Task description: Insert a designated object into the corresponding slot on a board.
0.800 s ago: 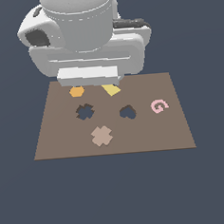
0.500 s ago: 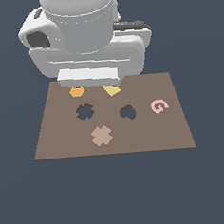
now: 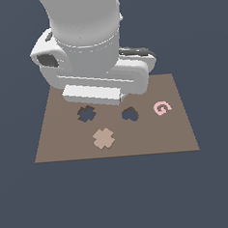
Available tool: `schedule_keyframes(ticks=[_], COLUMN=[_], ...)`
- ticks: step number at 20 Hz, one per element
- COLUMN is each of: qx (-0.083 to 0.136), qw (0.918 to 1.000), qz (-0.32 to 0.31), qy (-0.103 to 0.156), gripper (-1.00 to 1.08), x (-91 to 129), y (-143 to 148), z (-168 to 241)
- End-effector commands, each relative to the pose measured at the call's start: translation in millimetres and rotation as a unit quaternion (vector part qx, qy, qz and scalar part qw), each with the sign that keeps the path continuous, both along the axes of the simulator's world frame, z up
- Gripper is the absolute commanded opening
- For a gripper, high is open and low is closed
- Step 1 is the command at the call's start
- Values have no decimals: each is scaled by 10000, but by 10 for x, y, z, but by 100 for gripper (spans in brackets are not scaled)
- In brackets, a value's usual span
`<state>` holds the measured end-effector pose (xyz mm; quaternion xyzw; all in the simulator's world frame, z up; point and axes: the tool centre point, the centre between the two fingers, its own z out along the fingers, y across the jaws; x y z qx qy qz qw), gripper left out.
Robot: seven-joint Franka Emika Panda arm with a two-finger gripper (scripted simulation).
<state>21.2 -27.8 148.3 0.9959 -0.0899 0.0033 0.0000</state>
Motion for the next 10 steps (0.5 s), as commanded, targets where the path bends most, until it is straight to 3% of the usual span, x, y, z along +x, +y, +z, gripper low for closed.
schedule_keyframes(ticks=[1, 10], qx=[-1, 0], qw=[9997, 9896], qz=[-249, -1435], qy=[5, 18], gripper=[100, 100], x=[73, 441], y=[13, 9], z=[-104, -583])
